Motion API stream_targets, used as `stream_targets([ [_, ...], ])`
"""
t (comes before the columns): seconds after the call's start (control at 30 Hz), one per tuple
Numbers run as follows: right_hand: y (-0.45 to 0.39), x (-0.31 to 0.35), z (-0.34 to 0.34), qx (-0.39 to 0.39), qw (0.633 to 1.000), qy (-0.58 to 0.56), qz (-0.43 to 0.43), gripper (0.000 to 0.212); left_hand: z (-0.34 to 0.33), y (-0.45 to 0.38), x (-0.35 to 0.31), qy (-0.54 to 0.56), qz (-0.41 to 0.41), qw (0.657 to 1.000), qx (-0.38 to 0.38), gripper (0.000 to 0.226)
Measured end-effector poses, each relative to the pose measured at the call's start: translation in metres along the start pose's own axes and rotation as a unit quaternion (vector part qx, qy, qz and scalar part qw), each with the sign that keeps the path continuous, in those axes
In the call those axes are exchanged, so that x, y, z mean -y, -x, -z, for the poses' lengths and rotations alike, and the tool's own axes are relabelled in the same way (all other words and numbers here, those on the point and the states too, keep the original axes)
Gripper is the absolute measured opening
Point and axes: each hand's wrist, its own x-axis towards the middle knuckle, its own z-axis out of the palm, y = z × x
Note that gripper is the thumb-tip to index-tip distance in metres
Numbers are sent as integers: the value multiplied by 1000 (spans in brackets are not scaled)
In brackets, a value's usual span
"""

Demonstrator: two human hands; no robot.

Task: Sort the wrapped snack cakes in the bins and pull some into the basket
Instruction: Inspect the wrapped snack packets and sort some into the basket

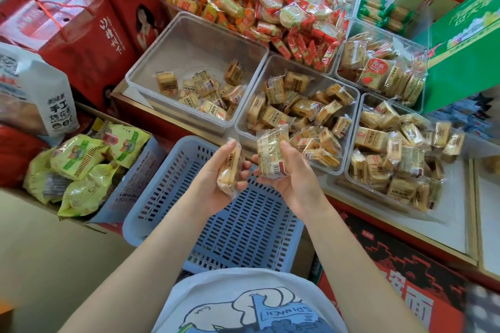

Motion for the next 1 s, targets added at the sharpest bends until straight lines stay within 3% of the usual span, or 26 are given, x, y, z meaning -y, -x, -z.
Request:
stream_targets([
  [0.07, -4, 1, -1, 2, 1000, -10, 1, 50, -2, 1, -4, 39, 8, 999, -3, 52],
  [0.17, -10, 4, -4, -11, 999, -41, -8, 33, -2, -2, -14, 47, 0, 999, -18, 60],
  [0.37, -32, 6, -14, -32, 997, 64, -16, 31, 4, -18, -33, -135, -22, 979, -149, 61],
  [0.53, -69, 8, -28, -43, 992, 113, -44, 40, 2, -28, -58, -207, -50, 968, -133, 32],
  [0.6, -89, 17, -39, -43, 992, 107, -48, 29, 7, -37, -74, -215, -98, 963, -132, 35],
  [0.67, -110, 28, -53, -34, 993, 103, -46, 17, 14, -51, -91, -281, -159, 932, -164, 45],
  [0.77, -142, 39, -71, -22, 992, 116, -35, 27, 17, -70, -117, -432, -230, 825, -283, 59],
  [0.8, -152, 39, -75, -19, 992, 122, -31, 30, 18, -76, -124, -447, -245, 807, -297, 62],
  [0.9, -171, 36, -77, -14, 991, 127, -28, 39, 19, -89, -130, -452, -287, 796, -282, 58],
  [1.0, -178, 34, -64, -33, 987, 151, -35, 32, 22, -101, -120, -521, -340, 734, -273, 40],
])
